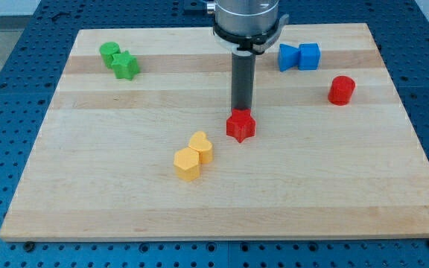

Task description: Slide the red star right a bit

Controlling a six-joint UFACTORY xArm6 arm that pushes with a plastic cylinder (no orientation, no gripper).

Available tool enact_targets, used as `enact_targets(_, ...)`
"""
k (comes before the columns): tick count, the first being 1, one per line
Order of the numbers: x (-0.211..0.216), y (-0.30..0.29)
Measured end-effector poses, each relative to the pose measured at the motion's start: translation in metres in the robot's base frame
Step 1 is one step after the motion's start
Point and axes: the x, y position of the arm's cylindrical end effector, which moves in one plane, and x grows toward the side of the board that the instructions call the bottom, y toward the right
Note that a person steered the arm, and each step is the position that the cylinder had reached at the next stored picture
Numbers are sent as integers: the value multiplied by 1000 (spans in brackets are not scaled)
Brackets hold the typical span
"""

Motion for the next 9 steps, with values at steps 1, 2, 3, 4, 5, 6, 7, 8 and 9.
enact_targets(1,7,-32)
enact_targets(2,14,-85)
enact_targets(3,25,-117)
enact_targets(4,39,-117)
enact_targets(5,40,-88)
enact_targets(6,39,-51)
enact_targets(7,38,-37)
enact_targets(8,35,-12)
enact_targets(9,34,-1)
